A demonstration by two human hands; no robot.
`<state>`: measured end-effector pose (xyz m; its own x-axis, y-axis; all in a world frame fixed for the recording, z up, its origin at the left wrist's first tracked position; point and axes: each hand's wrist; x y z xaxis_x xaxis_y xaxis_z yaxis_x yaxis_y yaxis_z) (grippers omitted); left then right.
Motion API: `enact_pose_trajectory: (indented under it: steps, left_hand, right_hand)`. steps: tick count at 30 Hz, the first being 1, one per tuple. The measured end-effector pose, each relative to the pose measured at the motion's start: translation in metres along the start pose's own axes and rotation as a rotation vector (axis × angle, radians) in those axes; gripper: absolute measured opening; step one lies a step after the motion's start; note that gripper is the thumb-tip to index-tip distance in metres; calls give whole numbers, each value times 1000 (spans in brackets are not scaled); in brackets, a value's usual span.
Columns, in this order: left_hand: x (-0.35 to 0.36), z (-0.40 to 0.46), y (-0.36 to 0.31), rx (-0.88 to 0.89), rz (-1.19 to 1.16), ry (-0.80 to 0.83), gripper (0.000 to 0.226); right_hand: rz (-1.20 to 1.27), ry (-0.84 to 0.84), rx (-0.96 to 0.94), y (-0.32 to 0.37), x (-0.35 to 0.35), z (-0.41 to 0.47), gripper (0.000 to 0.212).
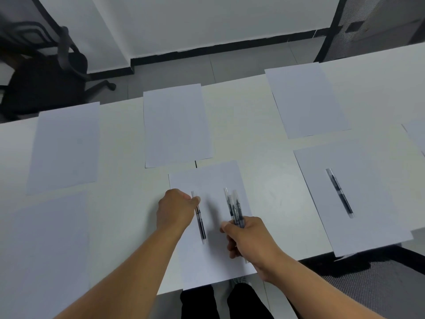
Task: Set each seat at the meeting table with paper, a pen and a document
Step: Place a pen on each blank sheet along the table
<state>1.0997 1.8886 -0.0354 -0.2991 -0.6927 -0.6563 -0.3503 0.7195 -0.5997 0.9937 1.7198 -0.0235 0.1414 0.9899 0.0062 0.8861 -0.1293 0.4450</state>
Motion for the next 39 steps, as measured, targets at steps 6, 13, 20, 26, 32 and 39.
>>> enact_pose_trajectory:
  steps: [6, 13, 20, 26, 32, 39]
  left_hand:
    - [-17, -14, -4, 26, -35, -14, 45]
    - [-59, -67, -32, 56, -88, -79, 36]
    - [-107, -128, -34, 71, -73, -189, 32]
    - [-148, -169, -3, 58, -97, -277, 43]
    - [-202, -203, 69, 42, -113, -345, 49]
    - [-280, -247, 184, 5, -217, -411, 41]
  right_hand:
    - [4, 28, -30, 8, 0, -19, 24]
    - [-43, 80, -114, 30, 2, -60, 25]
    - [-59, 158, -175, 41, 23, -103, 27]
    - [-136, 201, -222, 37, 73, -137, 24]
    - [-234, 220, -253, 17, 153, -161, 23]
    - [-352, 230, -295, -24, 276, -191, 23]
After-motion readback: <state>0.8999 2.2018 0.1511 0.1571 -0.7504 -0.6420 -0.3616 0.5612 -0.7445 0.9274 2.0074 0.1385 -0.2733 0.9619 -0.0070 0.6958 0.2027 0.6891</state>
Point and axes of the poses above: each hand's wrist, its own z-axis towards the middle knuckle, its own x-axis out of the palm, y = z × x, and after that the axes turned 13 degrees about x, right-handed
